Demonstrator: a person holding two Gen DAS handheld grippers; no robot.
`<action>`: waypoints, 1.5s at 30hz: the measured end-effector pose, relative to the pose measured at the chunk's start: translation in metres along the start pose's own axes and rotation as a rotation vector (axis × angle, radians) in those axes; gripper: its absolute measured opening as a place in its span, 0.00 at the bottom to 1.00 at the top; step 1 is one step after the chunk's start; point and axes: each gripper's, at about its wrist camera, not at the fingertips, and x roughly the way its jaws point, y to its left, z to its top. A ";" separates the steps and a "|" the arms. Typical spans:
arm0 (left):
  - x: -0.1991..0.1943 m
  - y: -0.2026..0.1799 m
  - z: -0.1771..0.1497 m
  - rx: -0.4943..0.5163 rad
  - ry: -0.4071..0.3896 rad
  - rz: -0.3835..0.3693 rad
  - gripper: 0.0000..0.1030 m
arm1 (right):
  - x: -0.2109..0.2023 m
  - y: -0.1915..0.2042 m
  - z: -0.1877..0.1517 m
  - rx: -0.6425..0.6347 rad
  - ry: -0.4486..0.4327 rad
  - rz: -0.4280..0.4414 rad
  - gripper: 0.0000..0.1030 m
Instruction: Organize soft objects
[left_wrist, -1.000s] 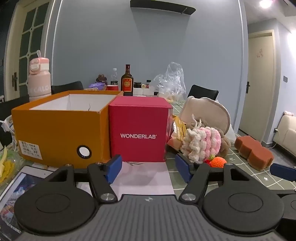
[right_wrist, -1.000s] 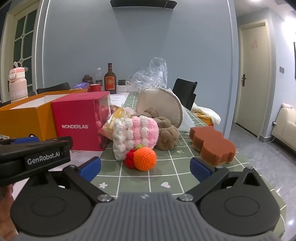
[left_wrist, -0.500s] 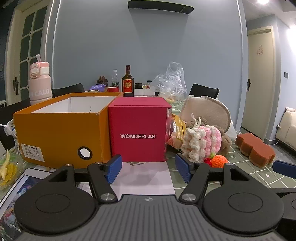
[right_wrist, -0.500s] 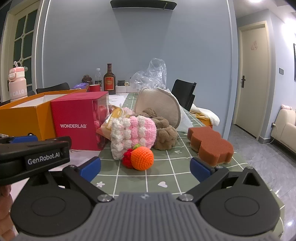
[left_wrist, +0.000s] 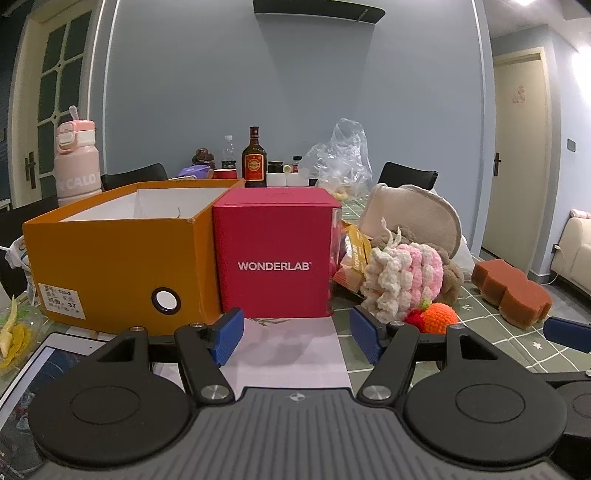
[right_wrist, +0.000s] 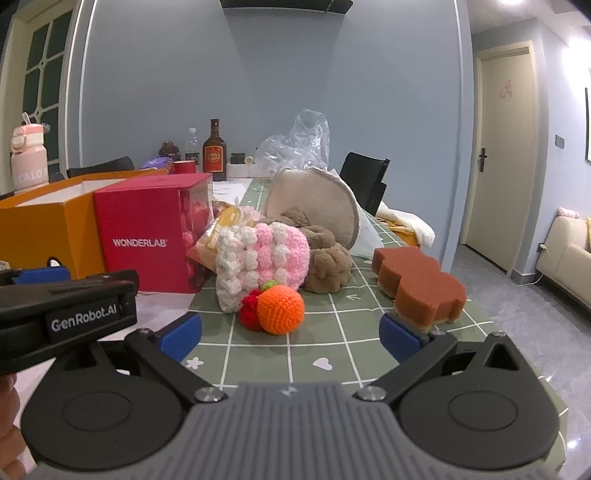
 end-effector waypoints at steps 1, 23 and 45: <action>0.000 0.000 0.000 -0.001 0.000 -0.003 0.75 | 0.000 -0.001 0.000 0.004 0.001 0.006 0.97; 0.001 -0.002 -0.002 -0.003 -0.001 -0.003 0.75 | 0.002 -0.001 -0.002 0.008 0.012 0.005 0.97; -0.005 -0.005 -0.005 0.030 -0.070 -0.069 0.75 | -0.016 -0.058 -0.002 0.120 -0.038 -0.074 0.97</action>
